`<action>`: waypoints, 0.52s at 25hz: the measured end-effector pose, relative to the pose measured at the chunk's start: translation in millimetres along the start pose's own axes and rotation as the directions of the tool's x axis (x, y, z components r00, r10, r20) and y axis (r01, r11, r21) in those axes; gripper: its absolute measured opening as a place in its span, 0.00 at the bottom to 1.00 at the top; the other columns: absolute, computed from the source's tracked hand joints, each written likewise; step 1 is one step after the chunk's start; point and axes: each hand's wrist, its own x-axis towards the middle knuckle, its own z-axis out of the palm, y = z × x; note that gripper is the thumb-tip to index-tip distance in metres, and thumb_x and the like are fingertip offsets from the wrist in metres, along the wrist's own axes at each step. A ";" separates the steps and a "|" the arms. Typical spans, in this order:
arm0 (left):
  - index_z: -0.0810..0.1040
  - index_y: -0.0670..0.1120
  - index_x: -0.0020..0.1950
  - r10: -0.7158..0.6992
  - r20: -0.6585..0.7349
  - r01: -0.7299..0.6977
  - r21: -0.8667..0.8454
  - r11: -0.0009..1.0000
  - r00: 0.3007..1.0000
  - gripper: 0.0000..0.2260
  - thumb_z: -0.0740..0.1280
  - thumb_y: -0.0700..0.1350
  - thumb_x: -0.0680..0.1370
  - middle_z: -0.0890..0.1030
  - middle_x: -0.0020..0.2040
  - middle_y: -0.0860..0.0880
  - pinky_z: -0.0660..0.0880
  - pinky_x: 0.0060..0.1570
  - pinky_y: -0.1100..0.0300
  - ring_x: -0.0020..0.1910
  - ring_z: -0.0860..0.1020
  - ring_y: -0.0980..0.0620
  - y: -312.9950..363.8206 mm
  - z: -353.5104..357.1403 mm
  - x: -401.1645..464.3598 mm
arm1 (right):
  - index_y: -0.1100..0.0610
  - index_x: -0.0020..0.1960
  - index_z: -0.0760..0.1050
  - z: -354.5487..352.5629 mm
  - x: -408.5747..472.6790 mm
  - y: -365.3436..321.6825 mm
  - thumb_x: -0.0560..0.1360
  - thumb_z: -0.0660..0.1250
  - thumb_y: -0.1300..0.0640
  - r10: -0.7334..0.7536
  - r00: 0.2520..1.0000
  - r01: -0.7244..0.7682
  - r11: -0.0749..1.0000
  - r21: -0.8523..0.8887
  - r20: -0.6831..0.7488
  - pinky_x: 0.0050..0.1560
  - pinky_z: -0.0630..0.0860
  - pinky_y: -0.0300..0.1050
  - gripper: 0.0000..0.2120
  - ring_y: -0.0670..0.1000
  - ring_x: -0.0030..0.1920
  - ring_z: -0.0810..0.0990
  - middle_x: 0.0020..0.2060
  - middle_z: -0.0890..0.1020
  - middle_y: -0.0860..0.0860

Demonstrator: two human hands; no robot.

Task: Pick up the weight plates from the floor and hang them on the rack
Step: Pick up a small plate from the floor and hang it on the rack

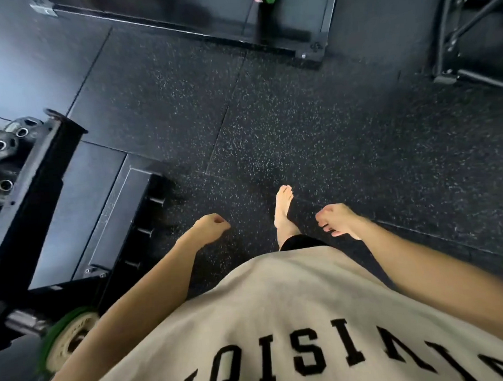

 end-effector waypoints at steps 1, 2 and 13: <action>0.78 0.45 0.61 -0.011 -0.001 0.011 0.001 1.000 1.000 0.12 0.65 0.49 0.80 0.80 0.53 0.45 0.75 0.51 0.55 0.45 0.76 0.48 15.4 -13.7 17.3 | 0.56 0.46 0.76 -13.4 19.9 -27.3 0.79 0.62 0.60 -0.014 1.000 0.014 1.000 -0.016 0.003 0.39 0.69 0.42 0.06 0.51 0.38 0.73 0.39 0.77 0.53; 0.78 0.44 0.61 -0.025 -0.014 0.025 -0.007 1.000 1.000 0.13 0.65 0.48 0.80 0.80 0.54 0.44 0.75 0.51 0.54 0.46 0.76 0.48 31.6 -28.9 35.5 | 0.56 0.47 0.77 -28.9 39.8 -57.3 0.78 0.63 0.59 -0.035 0.999 0.035 0.999 -0.036 -0.002 0.40 0.70 0.43 0.05 0.52 0.40 0.74 0.40 0.78 0.53; 0.80 0.42 0.54 -0.346 -0.149 0.248 -0.452 0.857 0.926 0.09 0.65 0.46 0.80 0.82 0.51 0.37 0.72 0.43 0.57 0.44 0.77 0.47 116.2 -193.0 145.5 | 0.51 0.45 0.76 -100.7 185.5 -388.5 0.79 0.64 0.57 -0.236 0.947 0.308 0.857 -0.413 0.216 0.35 0.71 0.41 0.05 0.51 0.42 0.77 0.43 0.81 0.52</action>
